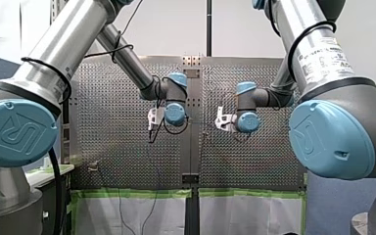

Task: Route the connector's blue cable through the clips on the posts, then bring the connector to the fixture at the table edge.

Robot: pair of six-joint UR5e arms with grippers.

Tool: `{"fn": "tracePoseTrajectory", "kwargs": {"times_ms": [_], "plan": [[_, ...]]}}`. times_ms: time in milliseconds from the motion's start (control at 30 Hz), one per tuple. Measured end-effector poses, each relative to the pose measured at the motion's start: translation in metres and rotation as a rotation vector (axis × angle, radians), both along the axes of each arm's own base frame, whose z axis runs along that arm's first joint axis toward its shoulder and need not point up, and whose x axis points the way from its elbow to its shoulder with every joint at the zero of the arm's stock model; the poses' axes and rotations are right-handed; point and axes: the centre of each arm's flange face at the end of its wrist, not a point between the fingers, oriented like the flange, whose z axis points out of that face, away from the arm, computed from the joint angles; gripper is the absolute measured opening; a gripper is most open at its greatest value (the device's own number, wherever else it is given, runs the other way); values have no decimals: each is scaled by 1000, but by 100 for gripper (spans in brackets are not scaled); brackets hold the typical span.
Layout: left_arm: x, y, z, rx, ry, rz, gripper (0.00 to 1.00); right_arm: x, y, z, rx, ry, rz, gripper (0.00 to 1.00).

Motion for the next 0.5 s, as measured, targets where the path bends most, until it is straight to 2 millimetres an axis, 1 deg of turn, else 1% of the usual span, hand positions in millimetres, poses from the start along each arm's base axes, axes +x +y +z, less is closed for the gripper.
{"fn": "tracePoseTrajectory", "kwargs": {"times_ms": [300, 500], "plan": [[-7, -2, -6, -5, 4, -11, 0, -6, 16, -17, 14, 7, 3, 0], [-12, -4, -9, -19, 3, -25, 0, -10, 17, -21, 3, 3, 2, 0]]}}
